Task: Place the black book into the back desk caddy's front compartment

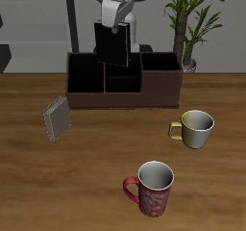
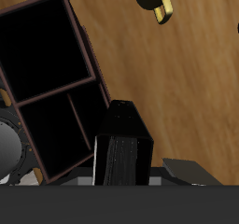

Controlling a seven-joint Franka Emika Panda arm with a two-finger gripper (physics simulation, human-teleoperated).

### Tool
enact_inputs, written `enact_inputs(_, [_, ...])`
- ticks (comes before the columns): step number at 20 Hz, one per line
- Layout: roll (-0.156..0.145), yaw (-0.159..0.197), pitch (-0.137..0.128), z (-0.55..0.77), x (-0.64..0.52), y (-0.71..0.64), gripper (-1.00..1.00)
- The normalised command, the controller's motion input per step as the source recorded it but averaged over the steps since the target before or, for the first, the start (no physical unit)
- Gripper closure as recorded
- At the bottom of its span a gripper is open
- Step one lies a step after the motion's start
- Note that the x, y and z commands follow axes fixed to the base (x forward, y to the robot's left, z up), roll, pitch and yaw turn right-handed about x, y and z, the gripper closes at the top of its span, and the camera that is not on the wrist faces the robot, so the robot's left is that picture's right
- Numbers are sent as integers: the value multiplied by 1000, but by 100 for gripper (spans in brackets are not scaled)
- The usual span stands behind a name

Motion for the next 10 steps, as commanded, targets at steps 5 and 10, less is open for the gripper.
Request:
enact_inputs(5, [-11, 107, 1, -163, -64, 72, 100])
enact_inputs(10, [-10, 87, -11, -114, -12, 28, 100])
